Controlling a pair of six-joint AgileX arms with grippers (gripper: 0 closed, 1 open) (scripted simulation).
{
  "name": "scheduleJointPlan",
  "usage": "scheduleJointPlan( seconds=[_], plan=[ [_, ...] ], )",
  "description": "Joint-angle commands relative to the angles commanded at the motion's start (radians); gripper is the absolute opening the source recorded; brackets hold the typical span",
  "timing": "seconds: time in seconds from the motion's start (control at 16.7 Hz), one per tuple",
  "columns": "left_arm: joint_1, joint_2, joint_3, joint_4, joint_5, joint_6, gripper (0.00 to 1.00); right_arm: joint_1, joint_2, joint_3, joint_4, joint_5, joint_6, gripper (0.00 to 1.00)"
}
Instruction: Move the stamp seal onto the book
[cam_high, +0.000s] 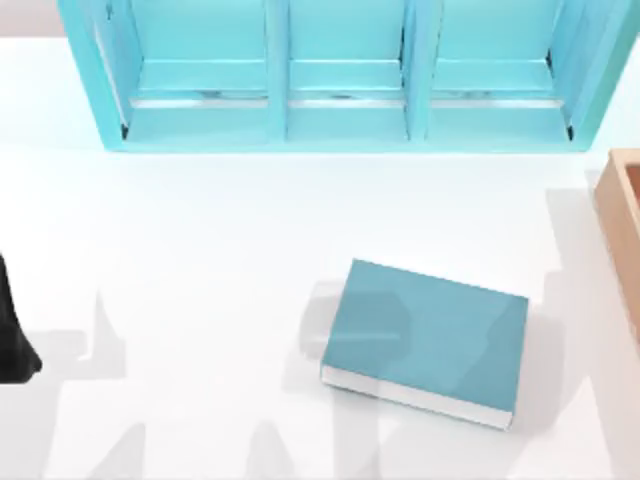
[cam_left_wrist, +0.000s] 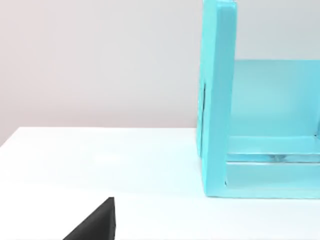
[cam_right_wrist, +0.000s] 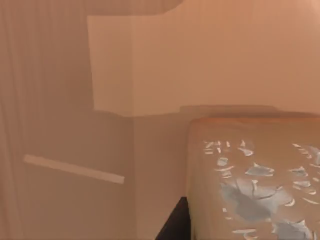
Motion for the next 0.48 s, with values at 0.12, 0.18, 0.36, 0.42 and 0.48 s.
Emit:
scheduleJointPlan(
  seconds=[0.12, 0.18, 0.36, 0.42, 0.48],
  plan=[
    [0.000, 0.000, 0.000, 0.000, 0.000, 0.000, 1.00, 0.000, 0.000, 0.000, 0.000, 0.000, 0.000, 0.10],
    [0.000, 0.000, 0.000, 0.000, 0.000, 0.000, 1.00, 0.000, 0.000, 0.000, 0.000, 0.000, 0.000, 0.02],
    [0.000, 0.000, 0.000, 0.000, 0.000, 0.000, 1.00, 0.000, 0.000, 0.000, 0.000, 0.000, 0.000, 0.00],
    [0.000, 0.000, 0.000, 0.000, 0.000, 0.000, 1.00, 0.000, 0.000, 0.000, 0.000, 0.000, 0.000, 0.00],
    [0.000, 0.000, 0.000, 0.000, 0.000, 0.000, 1.00, 0.000, 0.000, 0.000, 0.000, 0.000, 0.000, 0.00]
  ],
)
